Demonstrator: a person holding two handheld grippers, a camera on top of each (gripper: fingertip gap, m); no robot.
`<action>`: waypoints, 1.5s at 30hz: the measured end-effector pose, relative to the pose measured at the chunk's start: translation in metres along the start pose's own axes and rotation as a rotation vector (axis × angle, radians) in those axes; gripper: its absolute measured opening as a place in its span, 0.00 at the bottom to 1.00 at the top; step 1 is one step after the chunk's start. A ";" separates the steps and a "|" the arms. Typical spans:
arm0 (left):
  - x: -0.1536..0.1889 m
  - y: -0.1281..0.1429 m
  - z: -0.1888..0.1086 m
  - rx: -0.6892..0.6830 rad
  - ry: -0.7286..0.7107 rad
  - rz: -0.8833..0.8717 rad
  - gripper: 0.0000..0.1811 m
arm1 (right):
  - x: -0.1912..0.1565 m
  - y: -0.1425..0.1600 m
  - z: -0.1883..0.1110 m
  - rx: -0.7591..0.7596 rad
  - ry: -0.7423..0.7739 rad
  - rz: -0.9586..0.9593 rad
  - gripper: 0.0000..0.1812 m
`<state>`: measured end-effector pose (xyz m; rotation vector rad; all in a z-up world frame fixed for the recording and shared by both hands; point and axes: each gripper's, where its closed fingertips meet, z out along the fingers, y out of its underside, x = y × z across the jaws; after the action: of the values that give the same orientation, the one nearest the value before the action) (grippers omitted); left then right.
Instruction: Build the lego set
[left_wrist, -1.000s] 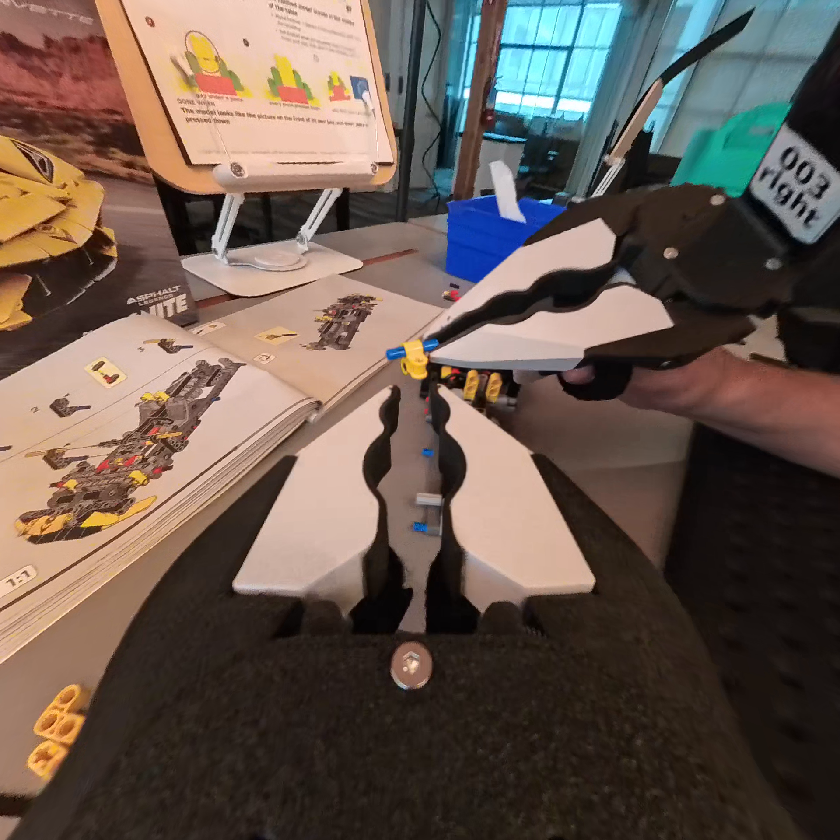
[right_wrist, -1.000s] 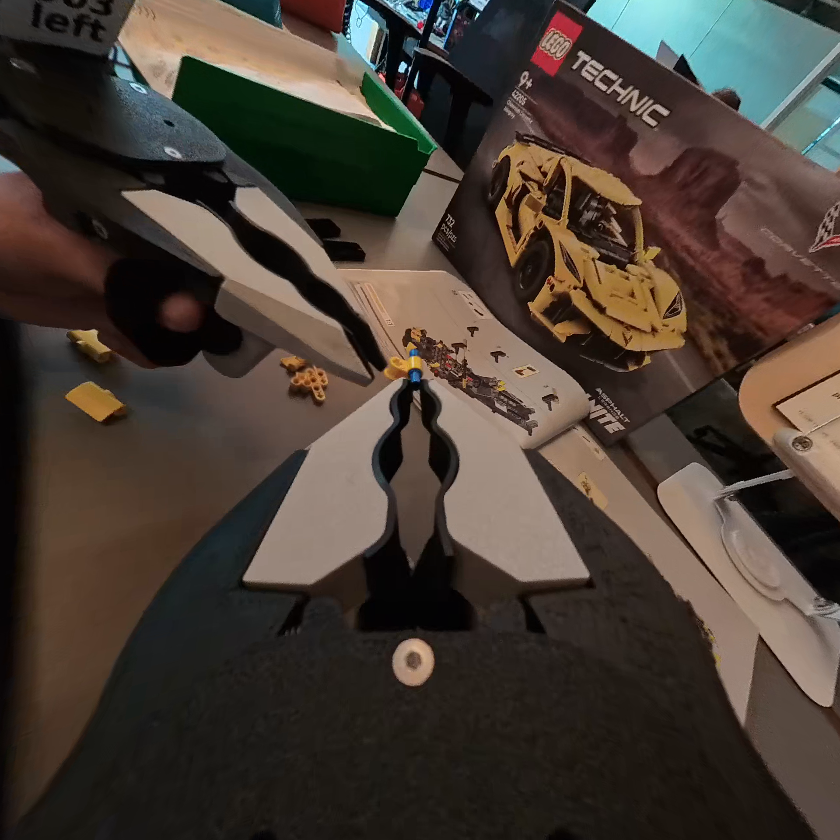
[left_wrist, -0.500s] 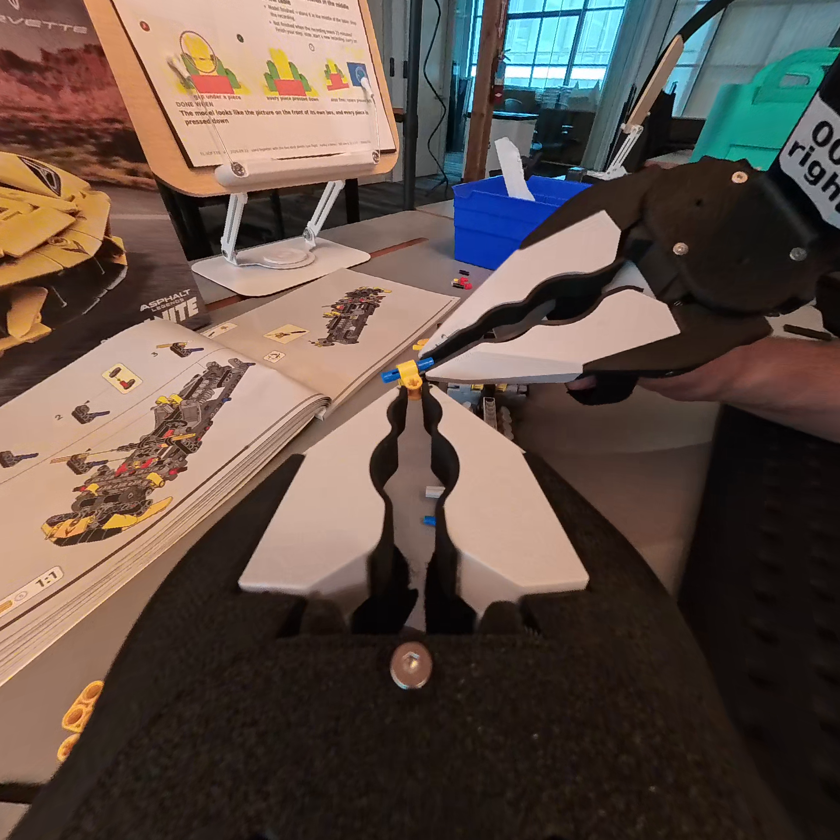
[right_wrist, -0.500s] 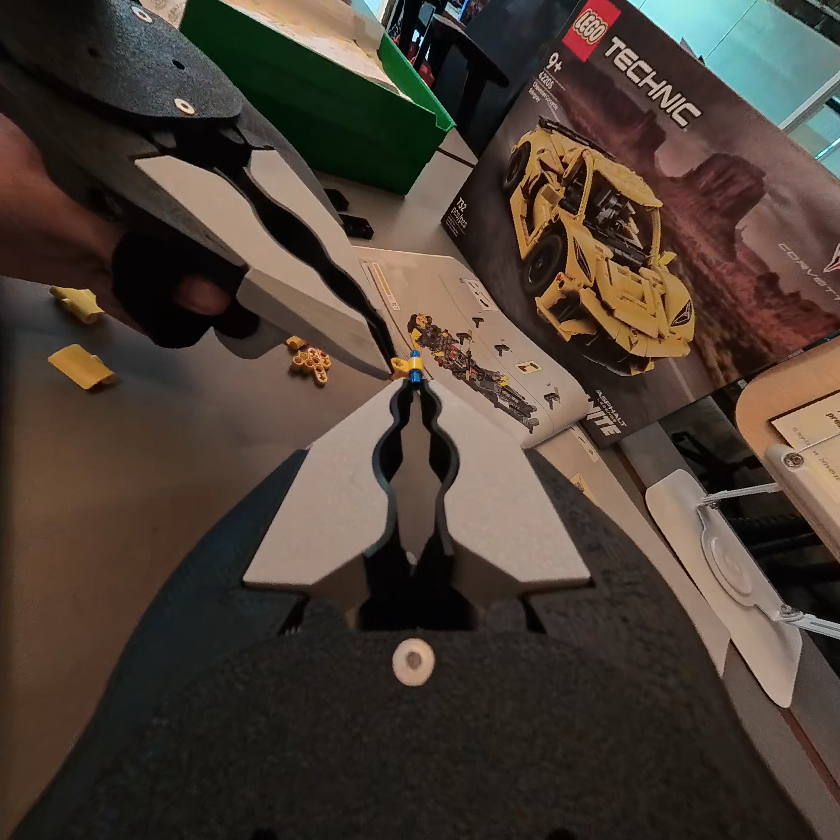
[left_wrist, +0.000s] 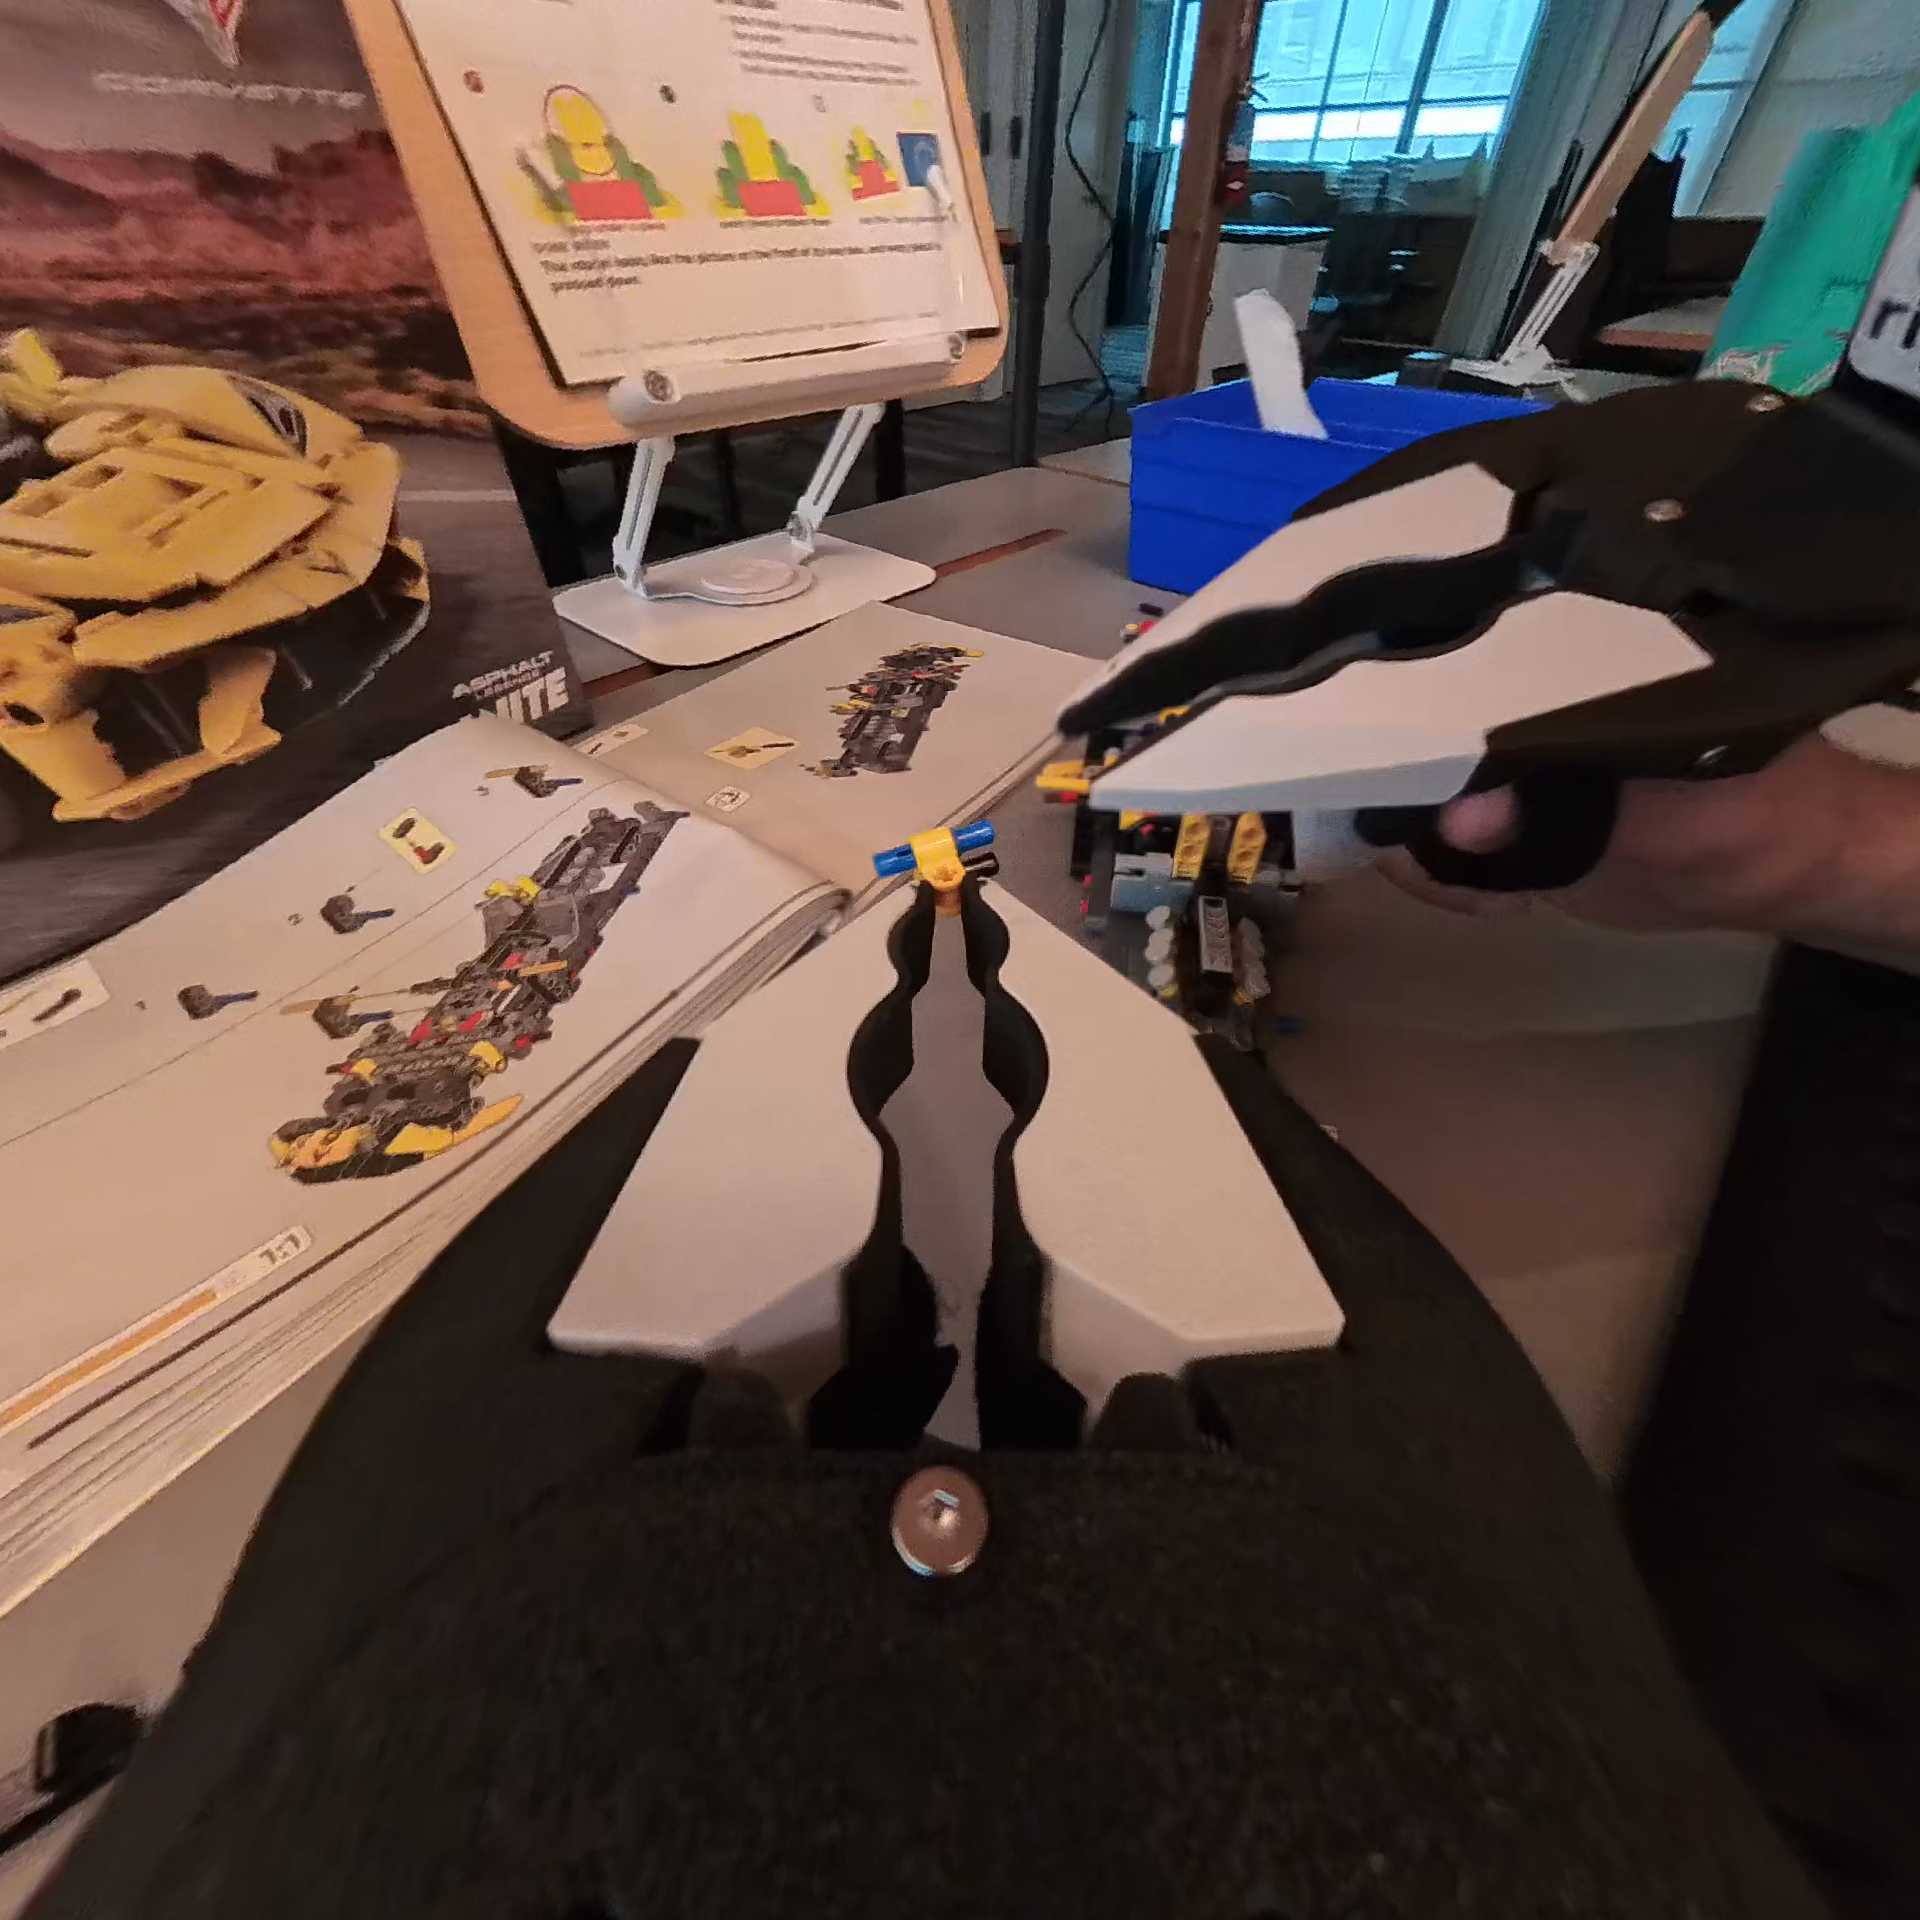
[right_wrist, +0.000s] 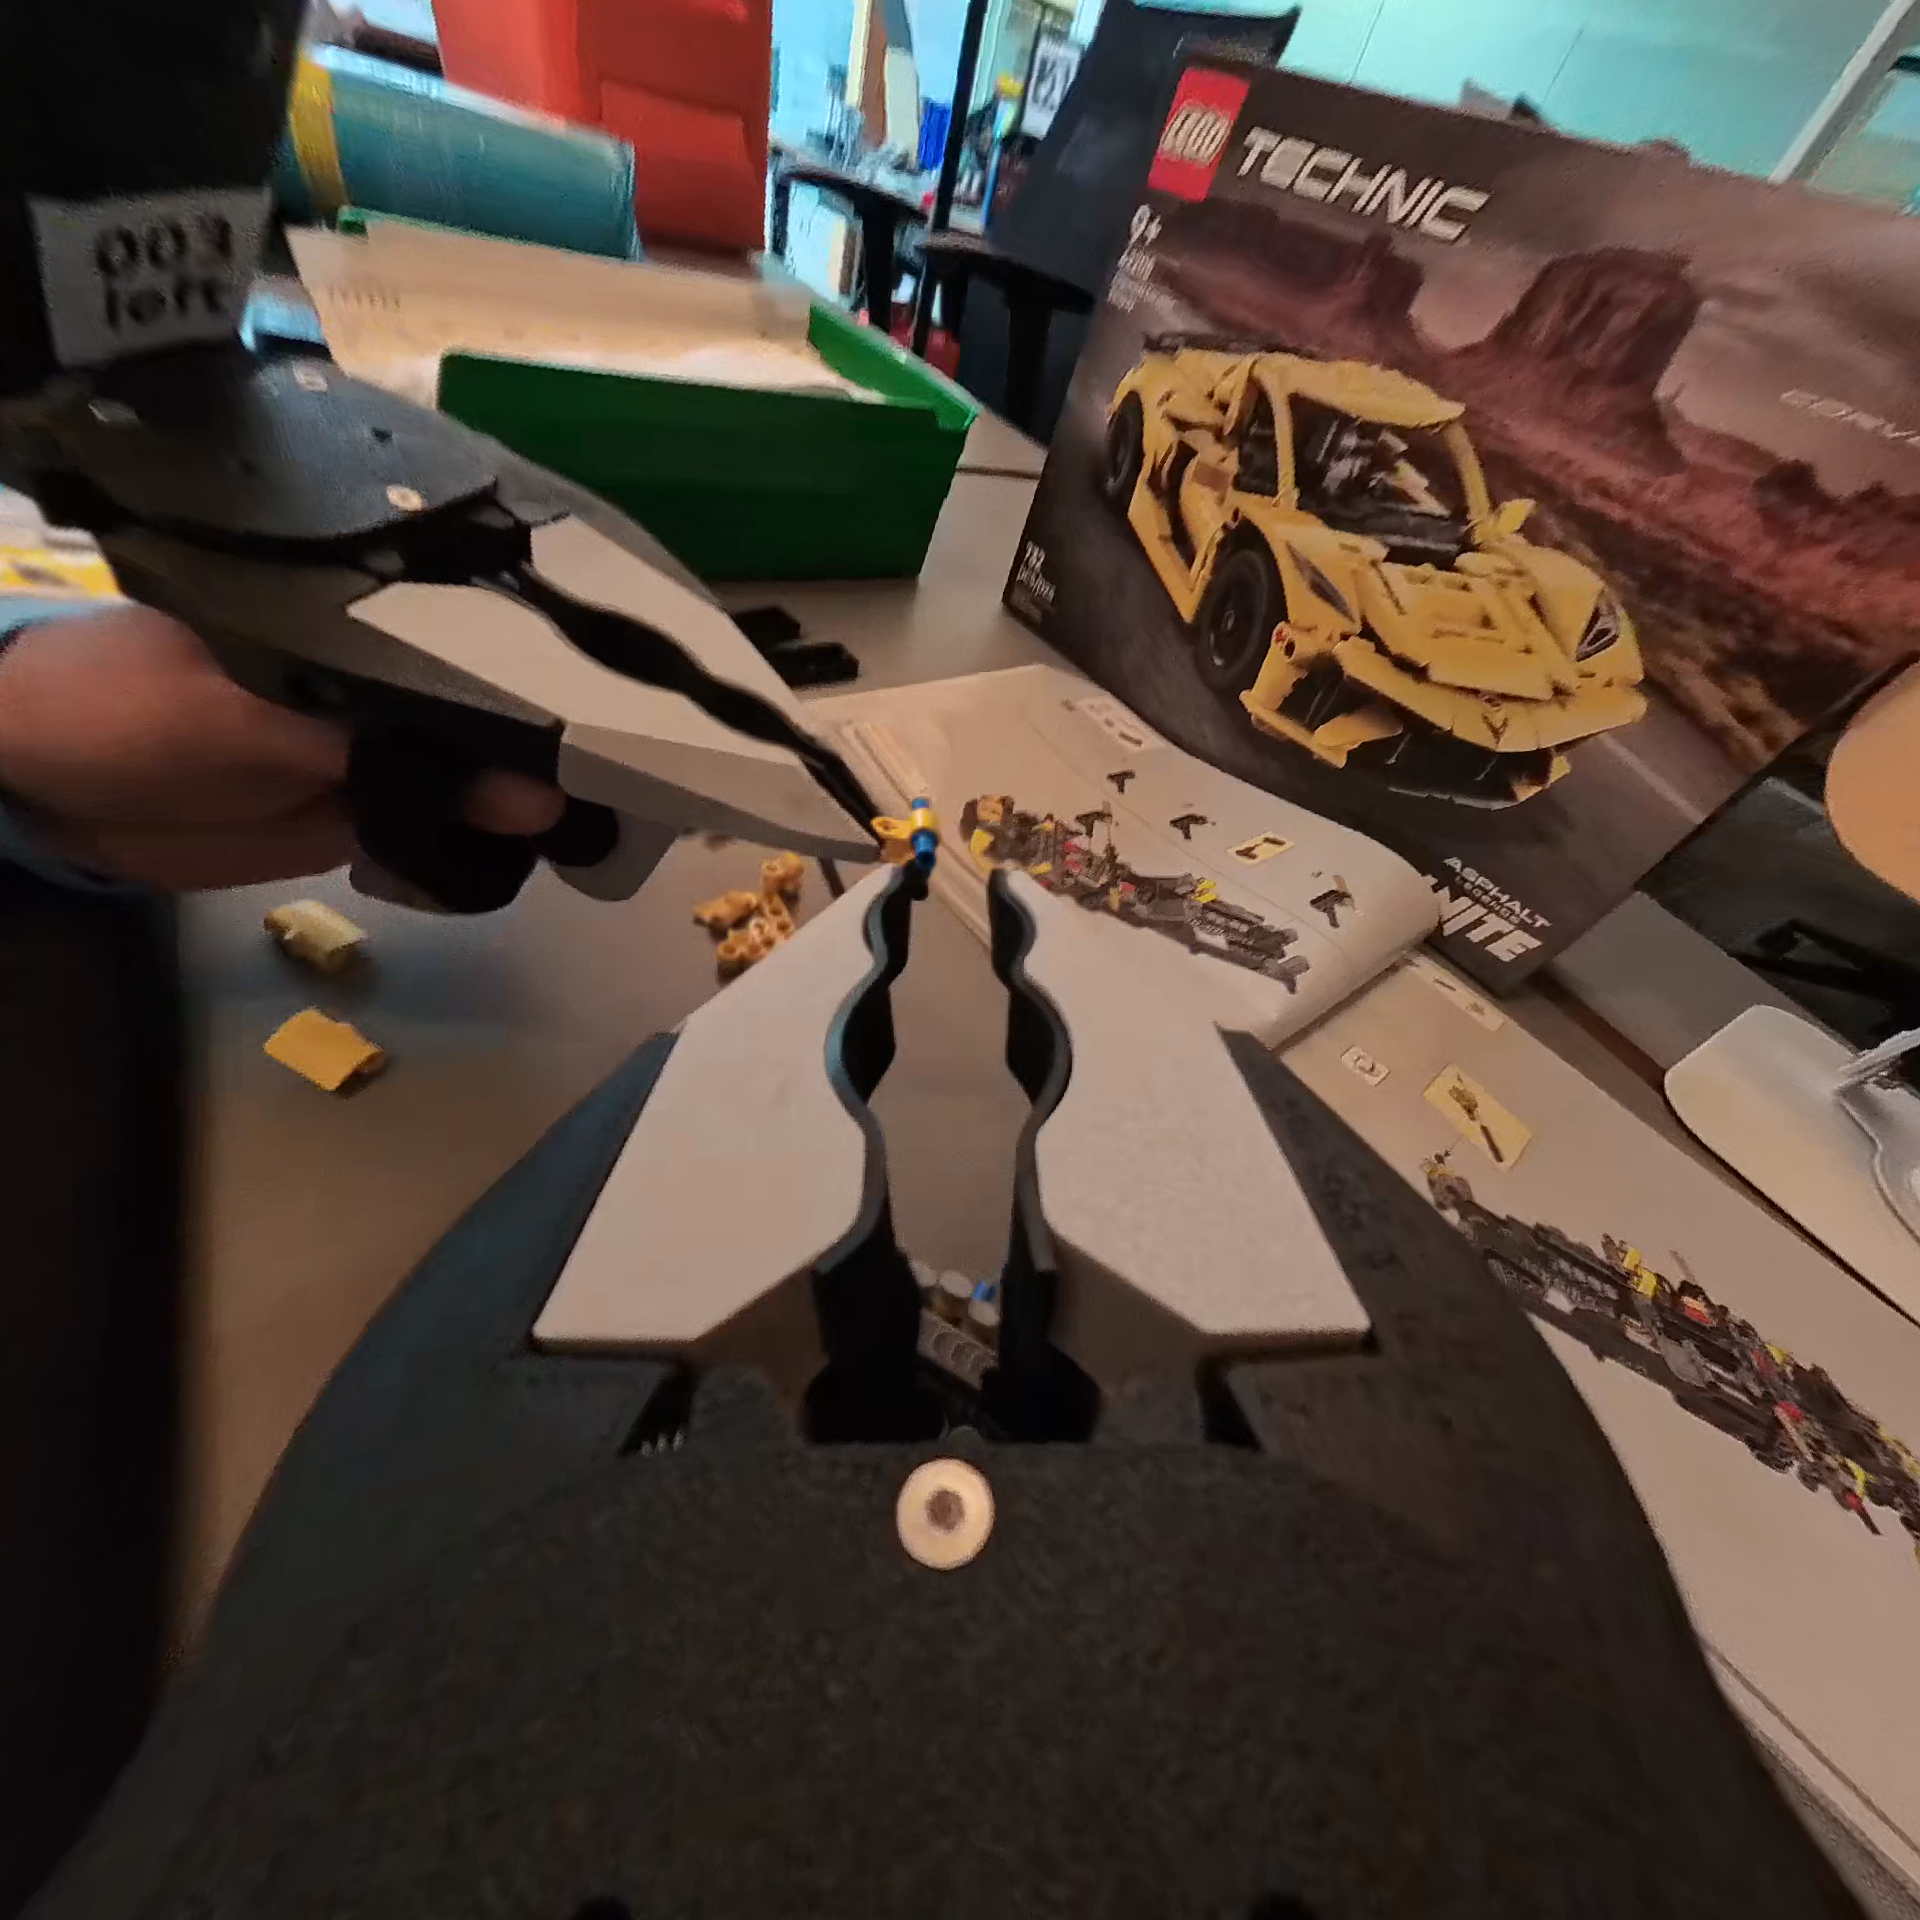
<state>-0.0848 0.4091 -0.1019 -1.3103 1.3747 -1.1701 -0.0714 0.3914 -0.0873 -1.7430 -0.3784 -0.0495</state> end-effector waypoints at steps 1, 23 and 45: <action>-0.002 0.002 0.000 -0.007 0.005 -0.024 0.03 | 0.004 -0.002 -0.001 0.016 0.012 0.008 0.09; -0.004 0.022 0.002 -0.098 0.014 0.008 0.03 | 0.029 0.004 -0.005 0.005 0.109 0.026 0.19; 0.011 0.035 0.008 -0.171 0.093 0.059 0.03 | 0.114 0.069 -0.028 -0.242 0.306 0.231 0.17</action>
<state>-0.0835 0.3972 -0.1373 -1.3382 1.5995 -1.1054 0.0602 0.3789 -0.1199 -1.9712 0.0565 -0.2002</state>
